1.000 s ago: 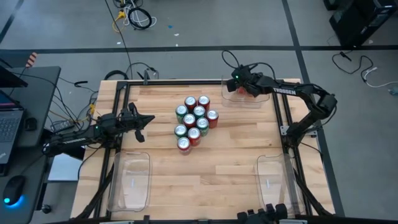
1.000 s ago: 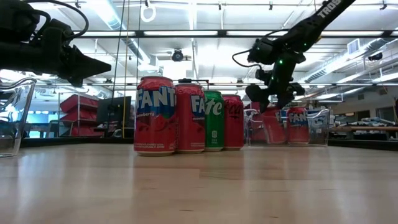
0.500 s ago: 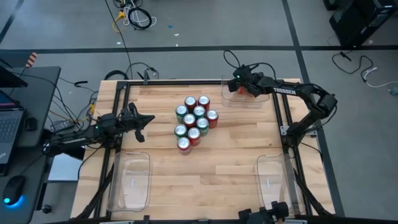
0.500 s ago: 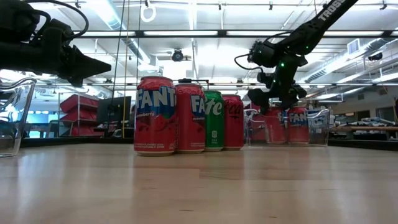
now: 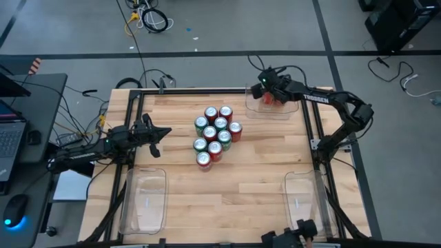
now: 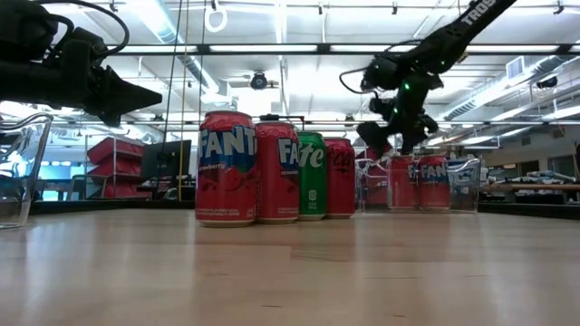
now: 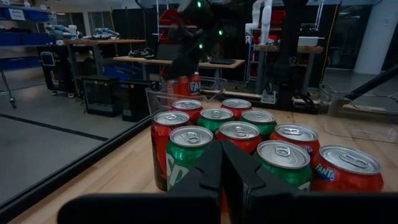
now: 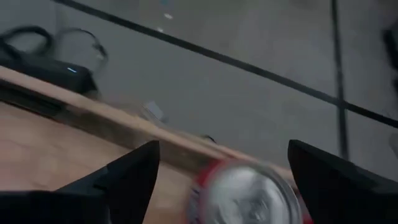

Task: Sort soda cans
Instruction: Put the bottom left orange soda can into the top transparent bin, then put the top orange soda can into the top transparent bin

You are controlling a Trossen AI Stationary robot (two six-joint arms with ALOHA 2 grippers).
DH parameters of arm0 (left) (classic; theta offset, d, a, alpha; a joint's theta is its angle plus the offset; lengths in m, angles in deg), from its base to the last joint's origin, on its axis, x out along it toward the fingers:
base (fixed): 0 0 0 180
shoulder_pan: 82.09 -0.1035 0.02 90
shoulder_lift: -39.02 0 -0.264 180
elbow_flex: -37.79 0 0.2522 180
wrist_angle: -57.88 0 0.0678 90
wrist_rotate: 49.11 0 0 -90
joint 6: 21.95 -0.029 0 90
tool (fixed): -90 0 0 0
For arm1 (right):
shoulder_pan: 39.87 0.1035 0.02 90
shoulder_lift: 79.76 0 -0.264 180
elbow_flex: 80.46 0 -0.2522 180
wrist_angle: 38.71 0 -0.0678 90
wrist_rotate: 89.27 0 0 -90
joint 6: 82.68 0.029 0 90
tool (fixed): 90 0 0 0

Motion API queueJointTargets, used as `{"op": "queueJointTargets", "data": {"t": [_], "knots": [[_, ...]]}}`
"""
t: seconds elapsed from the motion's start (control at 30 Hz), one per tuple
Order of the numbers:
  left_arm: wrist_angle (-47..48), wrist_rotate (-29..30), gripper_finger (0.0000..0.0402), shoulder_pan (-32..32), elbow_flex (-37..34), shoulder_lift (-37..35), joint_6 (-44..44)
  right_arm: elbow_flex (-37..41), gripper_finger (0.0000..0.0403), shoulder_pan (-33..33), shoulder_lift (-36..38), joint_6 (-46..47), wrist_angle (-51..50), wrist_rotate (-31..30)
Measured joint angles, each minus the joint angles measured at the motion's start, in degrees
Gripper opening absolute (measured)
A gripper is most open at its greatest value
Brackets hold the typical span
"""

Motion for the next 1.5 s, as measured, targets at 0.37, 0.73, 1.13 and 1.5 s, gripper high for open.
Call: {"op": "queueJointTargets", "data": {"t": [0.37, 0.73, 1.13, 1.5], "knots": [[0.0, 0.0, 0.0008, -0.01, 0.0, -0.01, 0.0, -10.94, 0.0327, 4.15, 0.11, -9.08, -1.67, 28.42], [0.0, 0.0, 0.0008, 0.01, 0.0, -0.02, 0.02, -11.0, 0.029, 20.36, 0.0, -11.78, 0.79, 36.79], [0.0, 0.0, 0.0008, 0.01, 0.0, -0.02, -0.09, -11.0, 0.03, 36.85, -0.04, -11.64, -0.39, 34.85], [0.0, -0.04, 0.0008, 0.01, 0.0, 0.0, -0.17, -11.04, 0.0312, 42.5, -5.93, -9.25, 5.66, 30.47]]}}
